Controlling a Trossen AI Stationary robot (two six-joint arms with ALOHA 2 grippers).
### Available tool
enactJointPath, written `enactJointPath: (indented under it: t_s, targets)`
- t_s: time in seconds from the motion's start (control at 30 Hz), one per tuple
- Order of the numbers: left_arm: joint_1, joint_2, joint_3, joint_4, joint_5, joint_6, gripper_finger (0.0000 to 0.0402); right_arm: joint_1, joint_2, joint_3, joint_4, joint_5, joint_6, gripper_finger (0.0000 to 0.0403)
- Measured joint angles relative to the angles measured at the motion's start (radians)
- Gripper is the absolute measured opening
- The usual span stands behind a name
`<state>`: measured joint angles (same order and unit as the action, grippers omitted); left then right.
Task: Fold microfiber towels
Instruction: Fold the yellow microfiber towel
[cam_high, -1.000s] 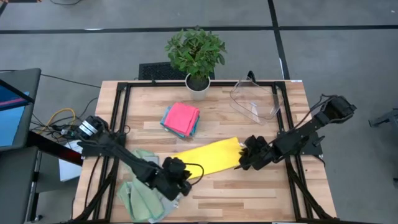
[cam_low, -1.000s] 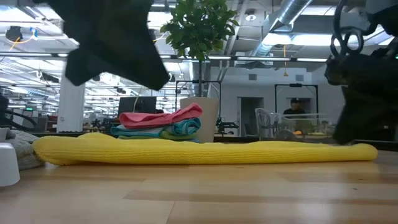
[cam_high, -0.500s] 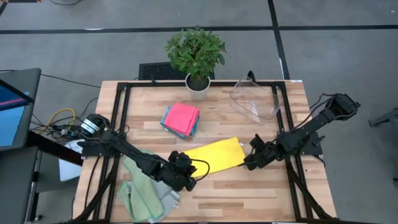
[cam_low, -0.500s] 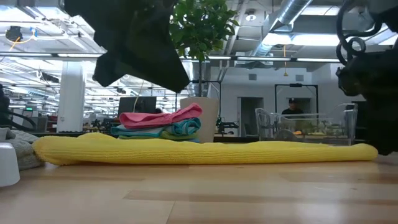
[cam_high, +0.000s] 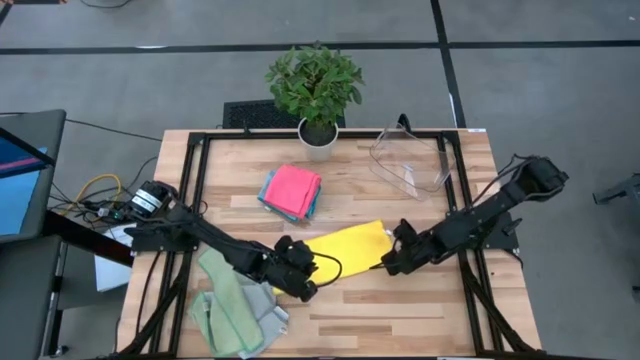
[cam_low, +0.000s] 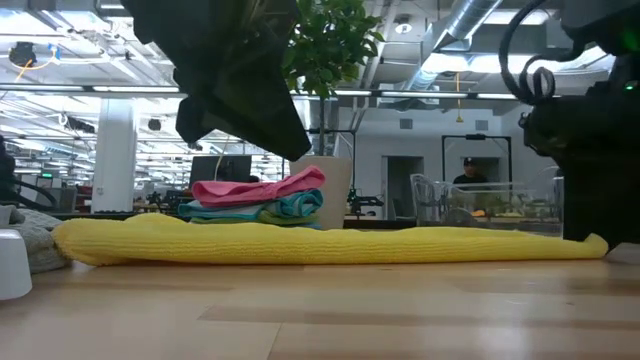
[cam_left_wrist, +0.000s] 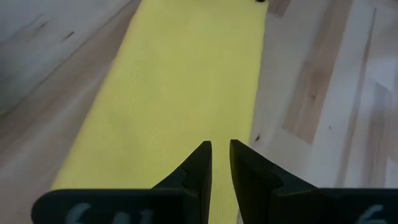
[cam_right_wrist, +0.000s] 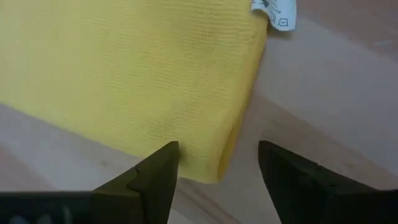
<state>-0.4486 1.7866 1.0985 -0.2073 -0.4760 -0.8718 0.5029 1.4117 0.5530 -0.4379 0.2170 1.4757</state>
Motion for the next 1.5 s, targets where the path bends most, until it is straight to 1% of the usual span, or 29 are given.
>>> enactJointPath:
  t_s: [0.13,0.23,0.3,0.4,0.5,0.57,0.6,0.67,0.8,1.0,1.13,1.27,1.5]
  targets:
    - [0.008,0.0,0.0,-0.012,0.019,0.023,0.0048,0.0,0.048,0.071,-0.09,0.008,-0.014,0.0242]
    - [0.013,0.0,0.0,-0.012,0.019,0.041,0.0048,-0.001,0.074,0.104,-0.119,0.014,-0.04,0.0213]
    - [0.02,0.0,0.0,-0.011,0.019,0.056,0.0048,-0.001,0.098,0.12,-0.104,0.015,-0.033,0.0181]
    - [0.028,0.0,0.0,-0.011,0.021,0.075,0.0048,-0.001,0.137,0.133,-0.118,0.014,-0.023,0.0118]
    - [0.035,-0.008,0.0,-0.025,0.054,0.09,0.0048,0.002,0.154,0.156,-0.125,0.009,-0.042,0.0059]
    - [0.041,-0.027,0.0,-0.044,0.078,0.105,0.0048,0.002,0.152,0.173,-0.143,0.005,-0.06,0.0027]
    - [0.041,-0.04,0.0,-0.059,0.082,0.11,0.0048,0.002,0.145,0.18,-0.157,-0.003,-0.068,0.0017]
    - [0.042,-0.069,0.0,-0.088,0.08,0.12,0.0048,-0.001,0.121,0.2,-0.208,0.001,-0.081,0.0013]
    - [0.042,-0.127,0.001,-0.131,0.061,0.135,0.0048,-0.022,0.086,0.25,-0.31,0.014,-0.103,0.0026]
    - [0.042,-0.189,0.001,-0.163,0.026,0.153,0.0048,-0.055,0.083,0.347,-0.305,0.041,-0.26,0.0017]
    - [0.04,-0.202,0.001,-0.17,0.019,0.165,0.0048,-0.079,0.13,0.406,-0.251,0.043,-0.329,0.0022]
    - [0.037,-0.201,0.001,-0.182,0.019,0.165,0.0048,-0.08,0.21,0.464,-0.194,0.027,-0.39,0.0026]
    - [0.037,-0.201,0.001,-0.21,0.03,0.169,0.0048,-0.087,0.361,0.597,-0.194,-0.004,-0.5,0.0023]
